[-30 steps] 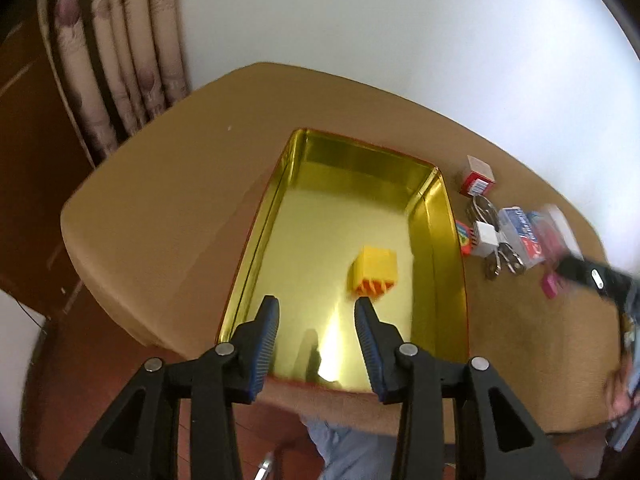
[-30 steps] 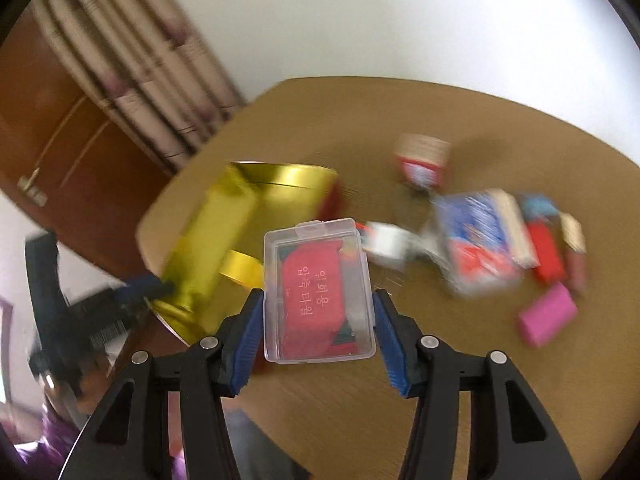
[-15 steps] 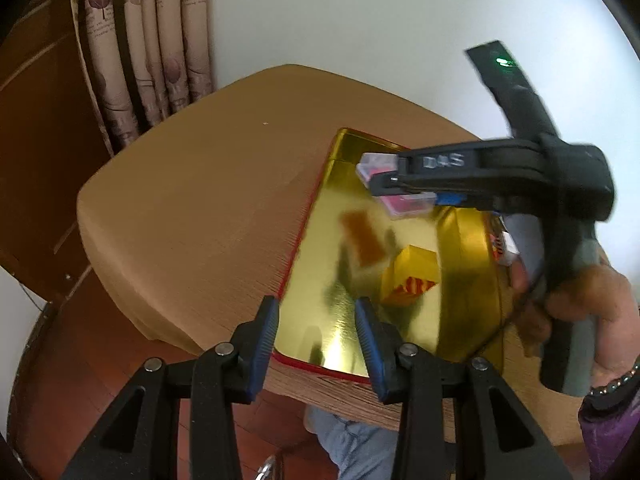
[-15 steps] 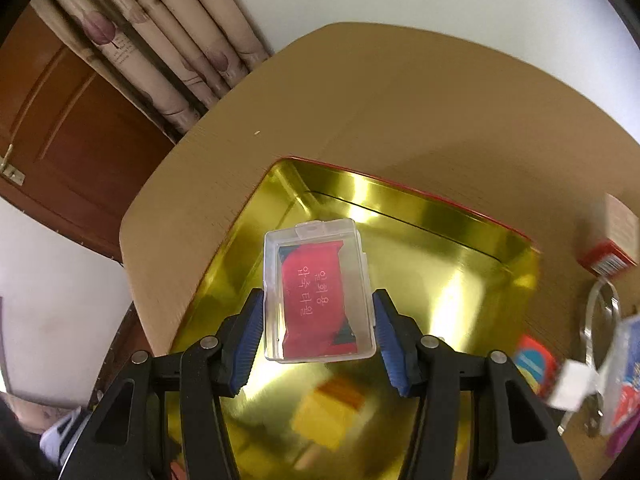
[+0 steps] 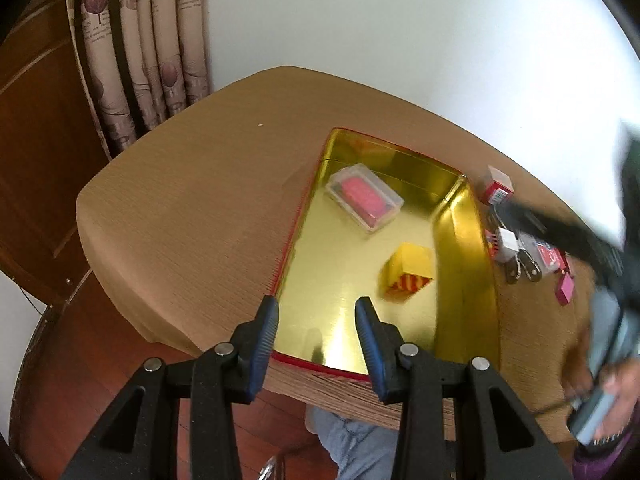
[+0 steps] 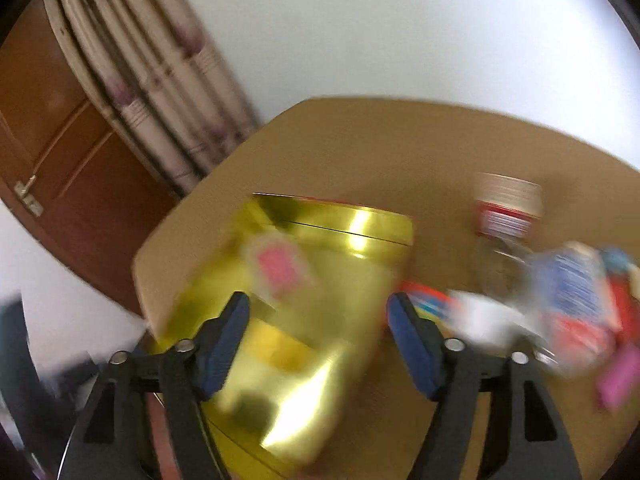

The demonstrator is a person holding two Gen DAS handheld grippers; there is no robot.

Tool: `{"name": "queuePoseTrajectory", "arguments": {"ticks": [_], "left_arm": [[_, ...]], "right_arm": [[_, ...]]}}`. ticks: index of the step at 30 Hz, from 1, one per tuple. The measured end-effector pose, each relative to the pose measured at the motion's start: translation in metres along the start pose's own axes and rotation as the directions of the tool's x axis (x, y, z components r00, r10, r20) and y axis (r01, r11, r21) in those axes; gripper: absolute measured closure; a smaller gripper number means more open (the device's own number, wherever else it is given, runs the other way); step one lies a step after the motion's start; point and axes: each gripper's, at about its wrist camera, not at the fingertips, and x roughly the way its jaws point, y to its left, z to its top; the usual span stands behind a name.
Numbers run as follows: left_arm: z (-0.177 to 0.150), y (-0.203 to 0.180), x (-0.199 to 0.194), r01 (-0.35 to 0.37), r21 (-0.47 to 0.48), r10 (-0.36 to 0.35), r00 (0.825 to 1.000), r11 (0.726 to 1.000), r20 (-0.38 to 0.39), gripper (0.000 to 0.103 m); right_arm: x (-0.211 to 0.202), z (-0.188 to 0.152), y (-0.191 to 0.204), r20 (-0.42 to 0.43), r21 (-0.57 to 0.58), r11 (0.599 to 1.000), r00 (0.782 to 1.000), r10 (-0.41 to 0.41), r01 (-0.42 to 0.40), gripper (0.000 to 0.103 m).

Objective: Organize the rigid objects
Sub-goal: 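Move the left tool to the toothpick box among the items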

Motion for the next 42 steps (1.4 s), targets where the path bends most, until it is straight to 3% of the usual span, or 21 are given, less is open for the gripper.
{"name": "queuePoseTrajectory", "arguments": {"ticks": [3,5,7,9,10,12,14,17,24,31,34,36,39,42], "left_arm": [[-0.005,-0.013,-0.003,0.001,0.032,-0.001,1.000,0.999,0.004,0.063],[-0.008,-0.024,-0.006,0.010,0.056,-0.011,1.000,0.998,0.006,0.063],[-0.013,-0.036,-0.007,0.023,0.084,-0.024,1.000,0.996,0.002,0.063],[-0.017,-0.053,-0.008,0.044,0.120,-0.042,0.999,0.992,-0.016,0.063],[-0.020,-0.061,-0.008,0.059,0.140,-0.057,0.998,0.988,-0.023,0.063],[-0.023,-0.080,-0.011,0.086,0.180,-0.082,0.996,0.980,-0.029,0.063],[-0.024,-0.102,-0.014,0.121,0.223,-0.115,0.993,0.967,-0.040,0.063],[-0.019,-0.135,-0.013,0.195,0.278,-0.178,0.980,0.941,-0.083,0.063],[0.003,-0.200,0.008,0.253,0.314,-0.214,0.965,0.915,-0.154,0.063],[0.009,-0.247,0.027,0.322,0.341,-0.255,0.940,0.883,-0.227,0.063],[0.010,-0.267,0.037,0.289,0.390,-0.223,0.953,0.874,-0.207,0.063],[0.012,-0.274,0.047,0.291,0.399,-0.210,0.949,0.870,-0.235,0.063],[0.019,-0.276,0.062,0.349,0.316,-0.252,0.917,0.882,-0.310,0.063],[0.030,-0.273,0.077,0.415,0.172,-0.330,0.866,0.893,-0.377,0.063]], "right_arm": [[-0.042,-0.041,-0.072,0.031,0.030,0.976,0.975,-0.218,0.218,0.023],[-0.058,-0.060,-0.119,0.005,0.031,0.928,0.928,-0.372,0.372,0.023],[-0.072,-0.082,-0.168,-0.037,0.027,0.857,0.857,-0.514,0.515,0.023],[-0.079,-0.091,-0.194,-0.059,0.044,0.812,0.813,-0.580,0.582,0.023],[-0.084,-0.096,-0.207,-0.065,0.067,0.803,0.806,-0.589,0.592,0.023],[-0.094,-0.104,-0.232,-0.074,0.130,0.798,0.809,-0.584,0.588,0.020],[-0.095,-0.107,-0.240,-0.068,0.175,0.818,0.836,-0.545,0.548,0.016],[-0.098,-0.106,-0.242,-0.038,0.160,0.842,0.856,-0.516,0.515,0.012],[-0.128,-0.114,-0.252,0.036,0.227,0.887,0.907,-0.420,0.402,0.009],[-0.147,-0.119,-0.250,0.033,0.232,0.898,0.920,-0.391,0.374,0.007],[-0.145,-0.119,-0.241,0.039,0.229,0.904,0.925,-0.378,0.360,0.007],[-0.138,-0.117,-0.240,0.042,0.227,0.909,0.929,-0.368,0.350,0.007],[-0.135,-0.116,-0.239,0.044,0.220,0.915,0.933,-0.356,0.339,0.007],[-0.133,-0.115,-0.238,0.045,0.220,0.918,0.937,-0.347,0.329,0.007]]}}
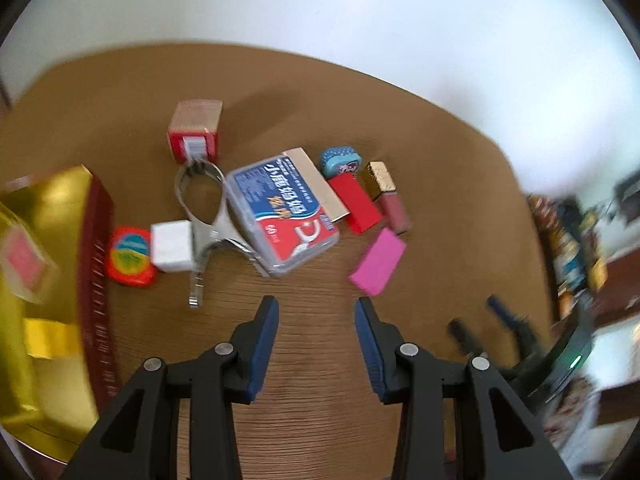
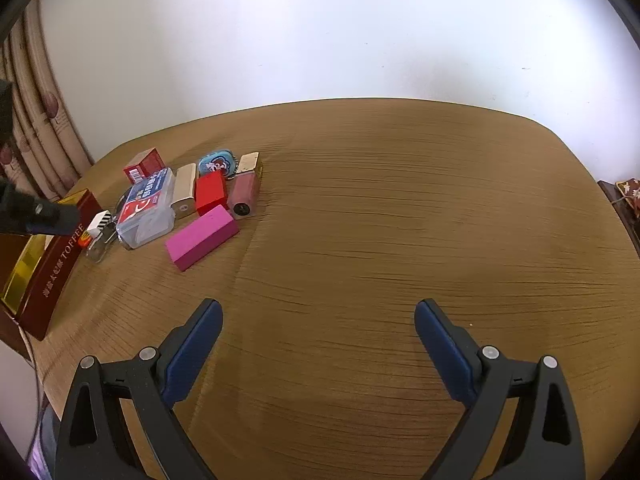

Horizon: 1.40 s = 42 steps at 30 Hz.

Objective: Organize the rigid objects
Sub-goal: 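Move the left tool to the toothpick box among the items, then grasp the blue toothpick box with the left tool while the right tool grasps the pink eraser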

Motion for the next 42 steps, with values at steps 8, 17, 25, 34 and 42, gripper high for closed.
{"name": "queuePoseTrajectory", "arguments": {"ticks": [8,17,25,34,42], "left_arm": [[0.039,0.000,0.024,-0.004,-0.073,0.000,0.999,0.997,-0.053,0.063],[0.056,0.015,0.040,-0.103,-0.158,0.090,0.992,0.982,-0.086,0.063],[0.065,0.019,0.054,-0.165,-0.187,0.140,0.980,0.968,-0.142,0.049],[0.077,0.034,0.073,-0.096,-0.338,0.025,0.978,0.936,-0.206,0.046],[0.081,0.040,0.078,-0.066,-0.375,-0.018,0.976,0.925,-0.215,0.045]], "right_arm": [[0.000,0.000,0.001,0.008,0.003,1.000,1.000,0.029,-0.029,0.006],[0.000,0.000,-0.003,0.012,0.025,0.996,0.997,0.082,-0.082,0.005],[0.002,-0.002,-0.003,0.016,0.029,0.994,0.994,0.105,-0.105,0.005],[0.002,-0.005,-0.002,0.018,0.031,0.993,0.993,0.114,-0.115,0.005],[0.002,-0.004,-0.001,0.019,0.031,0.993,0.993,0.114,-0.114,0.005]]}}
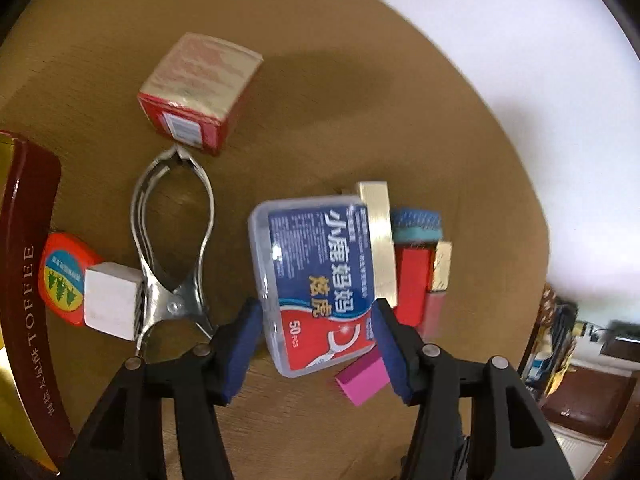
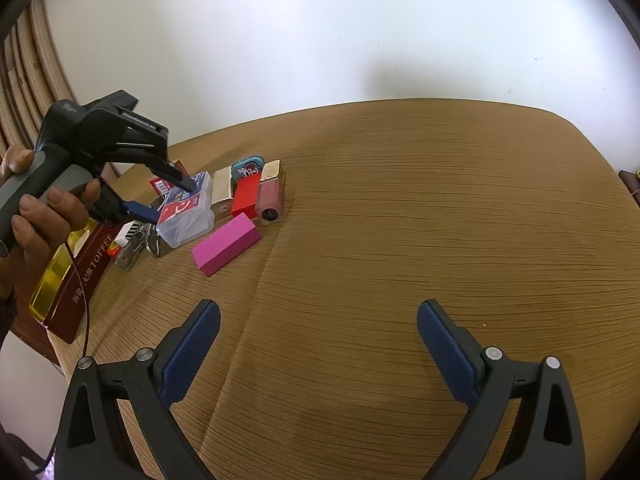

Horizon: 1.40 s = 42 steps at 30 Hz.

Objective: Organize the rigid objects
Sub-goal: 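Grasp the blue toothpick box with the left tool while the right tool grasps the pink eraser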

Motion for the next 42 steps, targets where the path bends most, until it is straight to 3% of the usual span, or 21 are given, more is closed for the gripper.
{"name": "queuePoseTrajectory", "arguments": {"ticks": [5,7,10,16,19,20,21,26,27,32,36,42], "left_arm": [[-0.001,-0.021,-0.011,-0.081,0.050,0.078,0.995,0.995,0.067,0.045],[0.003,-0.028,-0.003,-0.121,0.069,0.118,0.992,0.990,0.040,0.043],[0.003,-0.033,-0.002,-0.094,0.029,0.093,0.995,0.995,0.033,0.041],[0.009,-0.036,0.003,-0.110,0.030,0.108,0.993,0.994,0.042,0.039],[0.010,-0.032,0.019,-0.131,0.033,0.131,0.991,0.991,0.007,0.035],[0.006,-0.031,0.023,-0.124,0.031,0.123,0.992,0.992,0.010,0.027],[0.006,-0.029,0.023,-0.108,0.025,0.108,0.994,0.994,0.018,0.027],[0.006,-0.014,0.015,-0.079,0.038,0.076,0.994,0.996,0.074,0.029],[0.005,-0.011,0.014,-0.090,0.051,0.086,0.993,0.995,0.087,0.036],[-0.002,-0.004,0.005,-0.142,0.147,0.125,0.985,0.979,0.119,0.037],[-0.028,-0.017,-0.013,-0.077,0.208,0.046,0.988,0.975,0.148,0.037],[-0.078,-0.011,-0.070,0.006,0.289,-0.075,0.971,0.957,0.228,0.037]], "right_arm": [[-0.001,-0.001,0.001,0.002,0.003,1.000,1.000,-0.002,0.002,0.005],[-0.001,-0.001,0.001,0.003,0.003,1.000,1.000,0.001,-0.001,0.004],[-0.003,-0.003,0.001,0.006,0.004,1.000,1.000,0.004,-0.004,0.004],[-0.005,-0.003,0.001,0.007,0.006,1.000,1.000,0.005,-0.005,0.004],[-0.007,-0.003,0.002,0.005,0.006,1.000,1.000,0.005,-0.005,0.004],[-0.006,-0.003,0.002,0.005,0.007,1.000,1.000,0.004,-0.004,0.004],[-0.007,-0.003,0.002,0.005,0.008,1.000,1.000,0.006,-0.006,0.004],[-0.004,-0.001,0.001,0.003,0.013,1.000,1.000,0.002,-0.002,0.004],[-0.004,-0.001,0.001,0.004,0.015,1.000,1.000,0.001,-0.001,0.003],[-0.003,-0.001,0.000,0.001,0.026,1.000,1.000,-0.006,0.006,0.003],[0.002,0.001,0.000,-0.010,0.028,0.999,1.000,-0.020,0.020,0.003],[0.012,0.002,0.004,-0.056,0.026,0.998,0.997,-0.054,0.055,0.003]]}}
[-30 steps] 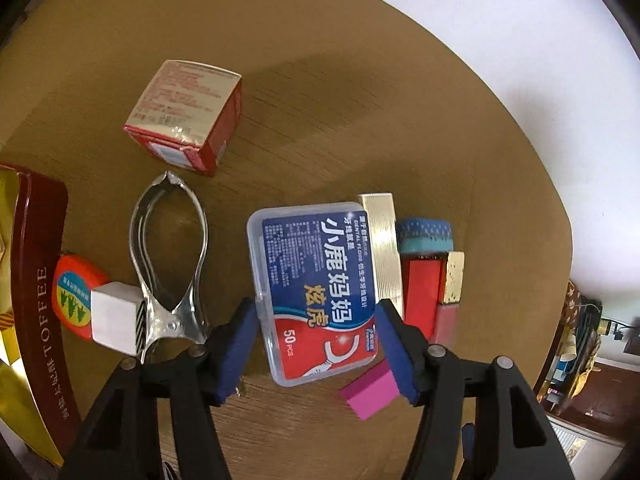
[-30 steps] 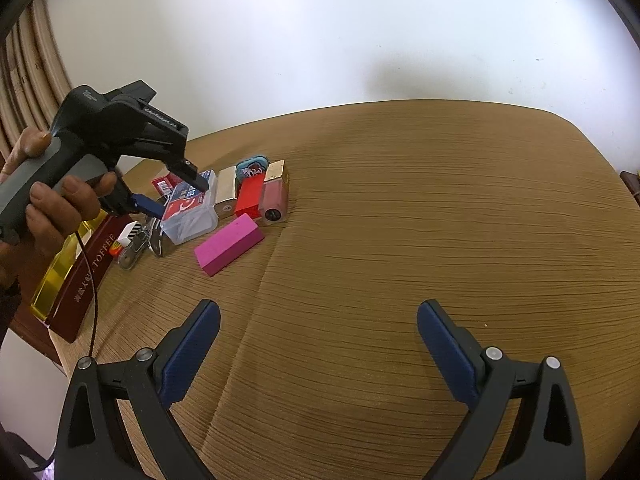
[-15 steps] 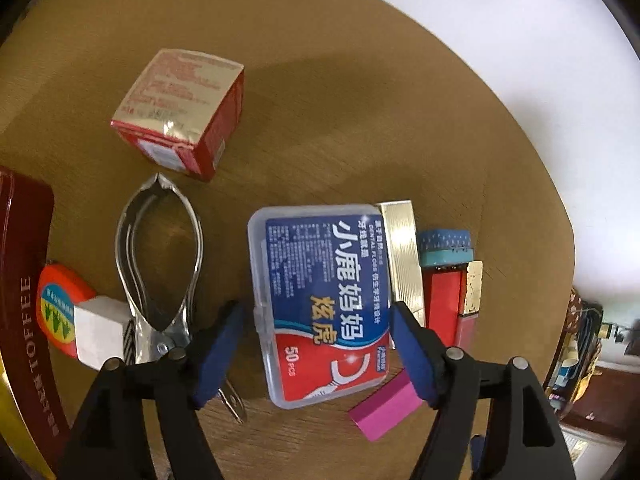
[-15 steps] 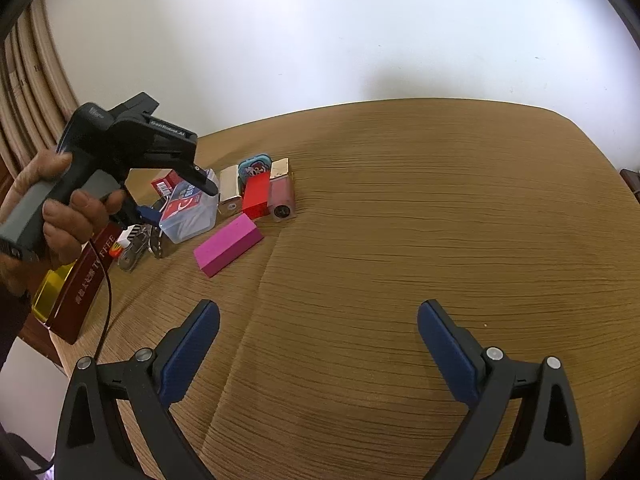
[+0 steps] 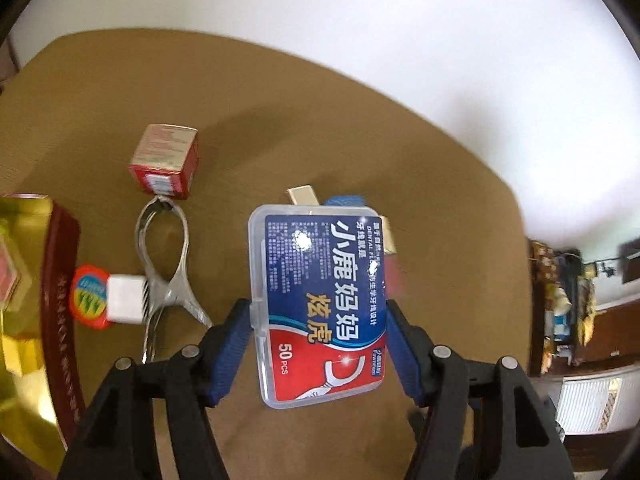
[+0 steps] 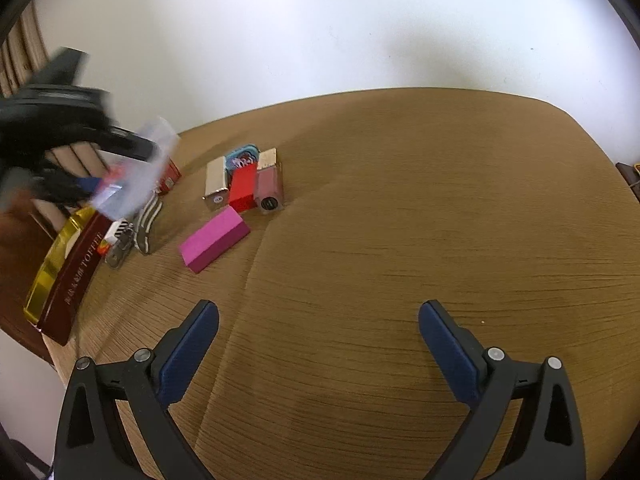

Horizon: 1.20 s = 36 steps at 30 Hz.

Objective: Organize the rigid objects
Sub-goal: 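Grasp the blue toothpick box with the left tool while the right tool grasps the pink eraser, then lower the toothpick box into the tin while the right tool drops the pink eraser in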

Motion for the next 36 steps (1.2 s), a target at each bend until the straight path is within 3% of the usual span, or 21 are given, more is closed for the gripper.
{"name": "queuePoseTrajectory", "arguments": {"ticks": [3,5,7,10,15,20,22,24,26,36], "left_arm": [[-0.013,0.022,-0.025,0.017,-0.020,-0.016,1.000,1.000,0.025,0.037],[-0.028,0.036,-0.042,0.026,-0.037,-0.025,0.999,0.999,0.036,0.037],[-0.039,0.054,-0.055,0.015,-0.060,-0.012,0.998,0.998,0.057,0.037],[-0.054,0.073,-0.067,-0.003,-0.101,0.012,0.997,0.995,0.083,0.037],[-0.078,0.116,-0.089,-0.019,-0.171,0.037,0.994,0.985,0.099,0.037],[-0.091,0.161,-0.108,-0.028,-0.231,0.059,0.990,0.973,0.124,0.037],[-0.093,0.171,-0.111,-0.017,-0.247,0.049,0.991,0.969,0.123,0.037],[-0.095,0.179,-0.112,-0.014,-0.256,0.047,0.991,0.967,0.126,0.036],[-0.098,0.188,-0.114,-0.019,-0.261,0.053,0.991,0.965,0.124,0.036],[-0.108,0.212,-0.108,-0.028,-0.272,0.057,0.994,0.962,0.098,0.036]], "right_arm": [[0.007,0.003,0.007,-0.060,0.034,0.999,0.998,0.013,-0.011,0.003],[0.006,0.008,0.018,-0.050,0.121,0.988,0.994,0.098,-0.091,0.003],[0.013,0.015,0.036,-0.059,0.137,0.985,0.992,0.113,-0.104,0.004],[0.034,0.028,0.069,-0.108,0.121,0.989,0.990,0.095,-0.081,0.017],[0.073,0.046,0.103,-0.182,0.146,0.989,0.983,-0.001,0.028,0.035],[0.092,0.059,0.122,-0.215,0.157,0.976,0.970,-0.118,0.153,0.036],[0.096,0.061,0.127,-0.224,0.145,0.973,0.964,-0.144,0.180,0.046],[0.097,0.061,0.132,-0.221,0.123,0.971,0.960,-0.174,0.205,0.067],[0.096,0.060,0.130,-0.218,0.131,0.971,0.961,-0.170,0.202,0.073],[0.076,0.043,0.111,-0.218,0.149,0.974,0.966,-0.139,0.173,0.074]]}}
